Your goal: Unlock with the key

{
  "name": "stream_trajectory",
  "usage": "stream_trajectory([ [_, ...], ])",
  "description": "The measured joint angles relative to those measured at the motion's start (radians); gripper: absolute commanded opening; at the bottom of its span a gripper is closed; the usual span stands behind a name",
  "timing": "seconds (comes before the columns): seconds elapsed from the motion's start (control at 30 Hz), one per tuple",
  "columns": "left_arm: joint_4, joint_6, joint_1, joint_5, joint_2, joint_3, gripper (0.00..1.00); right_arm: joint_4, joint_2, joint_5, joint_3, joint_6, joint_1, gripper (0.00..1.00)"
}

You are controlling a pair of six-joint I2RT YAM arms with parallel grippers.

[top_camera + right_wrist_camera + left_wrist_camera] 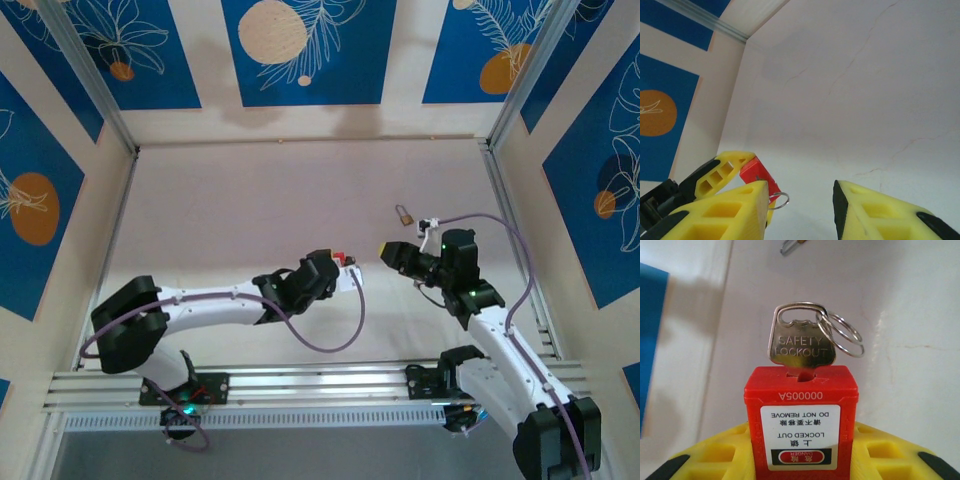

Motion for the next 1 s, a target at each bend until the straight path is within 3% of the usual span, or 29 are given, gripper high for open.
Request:
stream_trajectory([
  [0.2,0.169,0.185,-0.033,-0.132,0.002,-0.049,0.2,0.06,0.048,-0.068,0.0,-0.011,0.0,0.4],
  [0.57,0.699,0.578,-0.102,-0.293,0.157,-0.221,0.21,0.164,0.068,-0.135,-0.008,-0.025,0.004,0.4],
  [1.0,1.031,0.722,-0.114,-0.344,0.297,-0.229,0.21,0.141,0.112,-0.055,-0.065,-0.056,0.123,0.45],
])
